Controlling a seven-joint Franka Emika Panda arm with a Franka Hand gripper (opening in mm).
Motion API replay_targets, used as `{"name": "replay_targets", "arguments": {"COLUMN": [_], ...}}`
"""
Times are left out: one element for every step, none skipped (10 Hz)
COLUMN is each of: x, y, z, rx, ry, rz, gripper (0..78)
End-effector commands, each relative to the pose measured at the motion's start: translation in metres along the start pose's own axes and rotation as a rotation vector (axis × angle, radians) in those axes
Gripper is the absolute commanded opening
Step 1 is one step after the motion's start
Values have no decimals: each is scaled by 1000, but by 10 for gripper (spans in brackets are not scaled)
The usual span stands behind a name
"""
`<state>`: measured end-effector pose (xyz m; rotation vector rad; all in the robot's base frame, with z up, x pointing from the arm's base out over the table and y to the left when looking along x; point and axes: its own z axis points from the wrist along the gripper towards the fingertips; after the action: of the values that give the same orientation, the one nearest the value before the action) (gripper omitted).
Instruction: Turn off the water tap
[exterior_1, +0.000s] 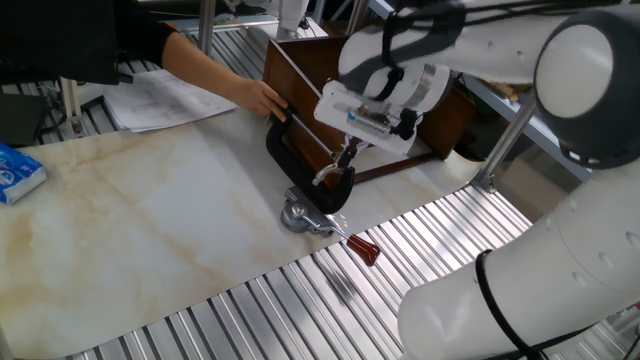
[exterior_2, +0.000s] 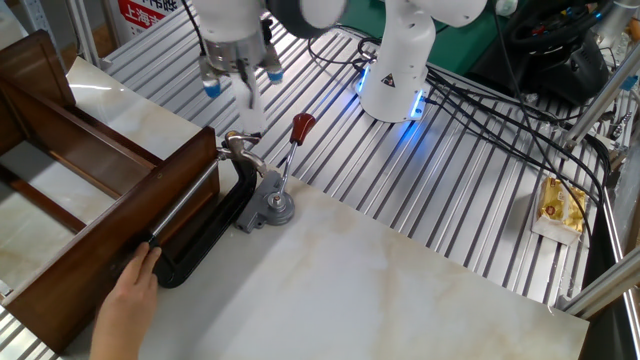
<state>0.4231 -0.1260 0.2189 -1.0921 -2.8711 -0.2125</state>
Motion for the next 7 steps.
{"name": "replay_targets", "arguments": {"x": [29,31,35,42,48,50,51], "y": [-21,-23,-26,-32,-37,-40,-40], "z": [20,21,23,26,29,30,31], "rx": [410,439,464,464,468,468,472], "ry": [-282,-274,-245,-227,-223,-216,-214], "rz": [-458,-501,-542,-563,-557,-551,-550], "gripper": [0,0,0,0,0,0,0]}}
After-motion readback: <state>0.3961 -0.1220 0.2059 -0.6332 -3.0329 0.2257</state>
